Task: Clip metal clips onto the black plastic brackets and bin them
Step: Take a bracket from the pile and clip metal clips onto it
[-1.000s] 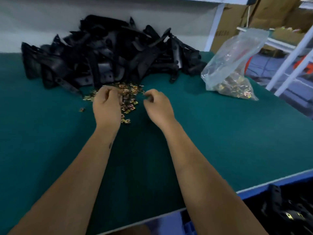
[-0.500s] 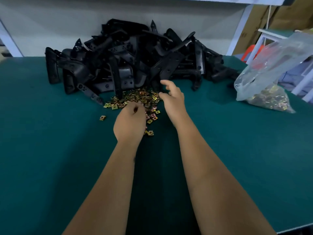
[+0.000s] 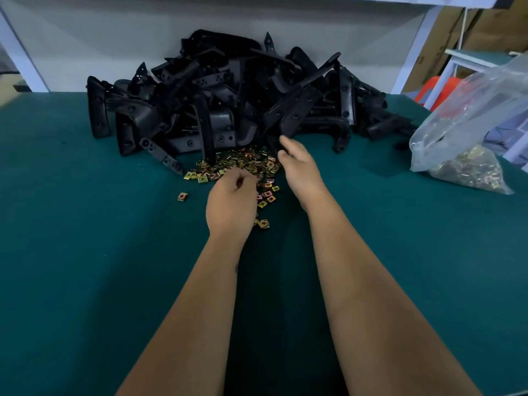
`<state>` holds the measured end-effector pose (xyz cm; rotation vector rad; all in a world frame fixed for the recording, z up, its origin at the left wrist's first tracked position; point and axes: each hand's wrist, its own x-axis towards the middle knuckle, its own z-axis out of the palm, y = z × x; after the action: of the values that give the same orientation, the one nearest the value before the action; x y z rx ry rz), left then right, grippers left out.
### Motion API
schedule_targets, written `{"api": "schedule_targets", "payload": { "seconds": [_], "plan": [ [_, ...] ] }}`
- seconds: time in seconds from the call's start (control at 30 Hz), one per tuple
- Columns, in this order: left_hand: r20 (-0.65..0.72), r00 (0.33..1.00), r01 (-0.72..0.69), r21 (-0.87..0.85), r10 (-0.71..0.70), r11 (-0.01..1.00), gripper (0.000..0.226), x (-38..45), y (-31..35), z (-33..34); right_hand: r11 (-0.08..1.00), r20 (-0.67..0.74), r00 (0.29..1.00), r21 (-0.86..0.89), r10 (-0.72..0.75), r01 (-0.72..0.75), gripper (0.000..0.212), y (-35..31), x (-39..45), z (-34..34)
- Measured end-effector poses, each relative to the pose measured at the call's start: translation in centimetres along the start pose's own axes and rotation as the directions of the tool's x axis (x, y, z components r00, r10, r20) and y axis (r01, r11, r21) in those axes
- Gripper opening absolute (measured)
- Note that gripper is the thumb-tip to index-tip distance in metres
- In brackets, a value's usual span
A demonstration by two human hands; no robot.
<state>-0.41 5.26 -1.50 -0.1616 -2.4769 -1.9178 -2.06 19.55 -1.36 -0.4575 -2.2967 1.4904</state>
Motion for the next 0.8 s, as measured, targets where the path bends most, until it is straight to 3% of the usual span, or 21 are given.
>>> {"api": "schedule_targets", "payload": {
  "seconds": [0.07, 0.17, 0.27, 0.33, 0.43, 0.5, 0.63, 0.7, 0.8],
  "plan": [
    [0.001, 1.0, -0.001, -0.022, 0.001, 1.0, 0.026, -0.1, 0.0, -0.2, 0.977, -0.181, 0.983, 0.204, -0.019, 0.057, 0.041, -0.1, -0.8, -0.5],
    [0.012, 1.0, -0.003, -0.062, 0.004, 0.998, 0.025, -0.1, 0.0, -0.4, 0.923, -0.464, 0.878, 0.379, 0.122, 0.072, 0.038, 0.1, -2.1, -1.5],
    [0.01, 1.0, -0.015, -0.264, 0.018, 0.964, 0.025, -0.3, 0.4, -0.7, 0.888, -0.566, 0.798, 0.451, 0.206, 0.091, 0.033, 0.3, -3.0, -1.6],
    [0.02, 0.998, -0.041, -0.38, 0.053, 0.924, 0.026, -0.7, 0.8, -0.8, 0.878, -0.586, 0.786, 0.462, 0.196, 0.126, 0.03, -0.2, -3.7, -1.1],
    [0.071, 0.988, -0.102, -0.39, 0.14, 0.915, 0.026, -1.1, 1.1, -0.7, 0.93, -0.647, 0.763, 0.278, -0.005, 0.242, 0.032, -1.4, -5.5, 0.3],
    [0.139, 0.976, -0.094, -0.415, 0.165, 0.905, 0.026, -1.2, 1.2, -0.6, 0.929, -0.61, 0.767, 0.134, -0.197, 0.346, 0.039, -2.0, -6.8, 1.4],
    [0.265, 0.958, 0.068, -0.581, 0.109, 0.811, 0.026, -1.0, 1.5, -0.7, 0.859, -0.33, 0.795, -0.145, -0.509, 0.491, 0.039, -2.1, -7.9, 2.7],
    [0.232, 0.972, 0.125, -0.652, 0.039, 0.748, 0.022, -0.7, 1.4, -1.0, 0.812, -0.212, 0.788, -0.247, -0.578, 0.529, 0.04, -2.2, -7.8, 3.0],
    [0.223, 0.972, 0.222, -0.776, -0.073, 0.59, 0.039, 0.1, 1.1, -1.6, 0.763, -0.095, 0.793, -0.364, -0.601, 0.534, 0.052, -2.3, -7.8, 3.5]
  ]
}}
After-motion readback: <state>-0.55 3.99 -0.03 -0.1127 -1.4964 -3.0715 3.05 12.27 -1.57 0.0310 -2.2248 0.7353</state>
